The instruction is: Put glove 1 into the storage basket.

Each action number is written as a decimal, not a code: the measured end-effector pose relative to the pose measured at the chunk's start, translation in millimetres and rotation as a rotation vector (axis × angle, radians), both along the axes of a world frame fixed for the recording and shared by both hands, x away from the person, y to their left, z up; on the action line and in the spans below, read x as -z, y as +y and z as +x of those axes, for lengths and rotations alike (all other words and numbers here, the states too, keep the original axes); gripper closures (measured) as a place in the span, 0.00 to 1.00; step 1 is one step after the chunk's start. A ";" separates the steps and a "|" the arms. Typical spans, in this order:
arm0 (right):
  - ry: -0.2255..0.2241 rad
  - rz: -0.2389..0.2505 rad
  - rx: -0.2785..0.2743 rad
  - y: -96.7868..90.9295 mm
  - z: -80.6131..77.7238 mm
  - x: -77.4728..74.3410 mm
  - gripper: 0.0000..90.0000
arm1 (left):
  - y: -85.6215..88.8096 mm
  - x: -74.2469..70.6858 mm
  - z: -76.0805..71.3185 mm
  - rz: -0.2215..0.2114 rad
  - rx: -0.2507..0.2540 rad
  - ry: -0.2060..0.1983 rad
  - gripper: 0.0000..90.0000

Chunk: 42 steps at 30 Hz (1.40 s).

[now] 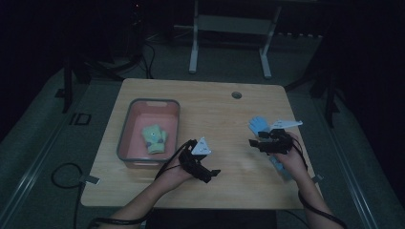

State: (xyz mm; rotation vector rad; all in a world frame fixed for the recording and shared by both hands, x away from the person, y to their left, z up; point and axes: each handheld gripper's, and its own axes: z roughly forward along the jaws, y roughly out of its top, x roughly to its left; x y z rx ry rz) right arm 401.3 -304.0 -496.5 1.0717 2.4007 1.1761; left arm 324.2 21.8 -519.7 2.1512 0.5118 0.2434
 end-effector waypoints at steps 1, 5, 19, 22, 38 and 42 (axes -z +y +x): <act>-0.002 -0.001 0.012 -4.1 0.6 0.8 0.42 | -0.3 2.6 -0.6 0.002 0.004 0.002 0.02; -0.013 -0.013 0.078 -20.2 4.7 2.8 0.47 | 0.5 12.4 -3.6 0.010 -0.002 -0.022 0.02; 0.025 -0.070 0.208 -42.4 43.8 22.0 0.62 | 7.0 38.5 -9.4 0.040 -0.014 -0.035 0.02; 0.030 -0.090 0.216 -43.1 55.8 27.5 0.64 | 8.3 40.2 -7.8 0.027 -0.020 -0.035 0.02; 0.050 -0.229 0.198 -25.7 89.4 45.8 0.65 | 15.5 42.6 -12.8 -0.018 -0.013 -0.075 0.02; 0.062 -0.224 0.202 -24.1 89.1 46.2 0.78 | 16.1 44.8 -12.6 -0.017 -0.014 -0.066 0.02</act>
